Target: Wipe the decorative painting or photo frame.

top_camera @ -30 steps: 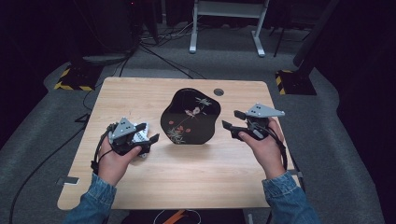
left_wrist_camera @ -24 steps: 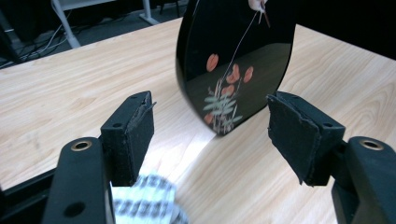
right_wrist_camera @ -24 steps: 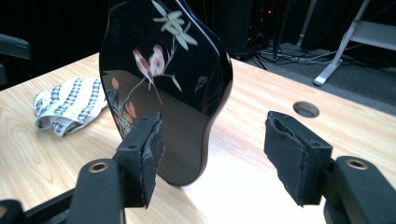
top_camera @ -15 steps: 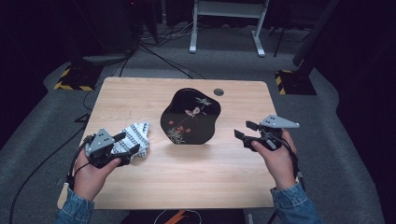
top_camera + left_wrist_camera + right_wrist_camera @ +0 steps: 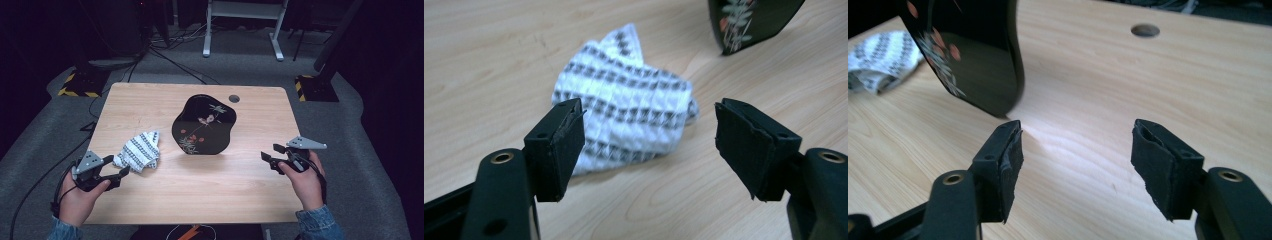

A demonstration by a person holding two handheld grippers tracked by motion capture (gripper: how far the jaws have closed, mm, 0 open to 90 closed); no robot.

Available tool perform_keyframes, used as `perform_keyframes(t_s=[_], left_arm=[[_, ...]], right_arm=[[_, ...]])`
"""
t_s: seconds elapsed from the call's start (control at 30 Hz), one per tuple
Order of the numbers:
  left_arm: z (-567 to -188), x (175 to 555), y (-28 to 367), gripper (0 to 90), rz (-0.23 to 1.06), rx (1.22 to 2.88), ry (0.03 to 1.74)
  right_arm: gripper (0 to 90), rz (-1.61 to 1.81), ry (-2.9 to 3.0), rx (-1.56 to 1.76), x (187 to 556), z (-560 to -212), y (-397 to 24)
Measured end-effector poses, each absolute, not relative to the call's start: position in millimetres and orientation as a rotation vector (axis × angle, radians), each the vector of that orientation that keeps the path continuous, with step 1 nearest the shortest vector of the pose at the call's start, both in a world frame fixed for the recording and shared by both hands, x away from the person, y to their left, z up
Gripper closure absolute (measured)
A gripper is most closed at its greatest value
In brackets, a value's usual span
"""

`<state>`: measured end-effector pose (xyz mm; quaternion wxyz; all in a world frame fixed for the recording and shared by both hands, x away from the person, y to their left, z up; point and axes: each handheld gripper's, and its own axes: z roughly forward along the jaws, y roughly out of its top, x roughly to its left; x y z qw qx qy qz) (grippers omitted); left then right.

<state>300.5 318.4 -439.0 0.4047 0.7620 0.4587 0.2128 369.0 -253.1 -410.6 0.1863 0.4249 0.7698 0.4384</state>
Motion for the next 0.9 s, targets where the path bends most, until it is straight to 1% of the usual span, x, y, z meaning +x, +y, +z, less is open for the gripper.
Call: perform_keyframes(t_s=[0.07, 0.53, 0.9], left_arm=[[-448, 300, 323, 28.3, 0.516, 1.935, 1.182], [-480, 310, 335, 25.7, 0.455, 2.045, 1.285], [-492, 315, 340, 24.3, 0.448, 2.056, 1.304]], right_arm=[[38.3, 1.194, 2.184, 1.225, 369, -420, -258], [38.2, 1.112, 2.217, 1.299, 373, -451, -271], [38.2, 1.064, 2.221, 1.312, 376, -478, -274]])
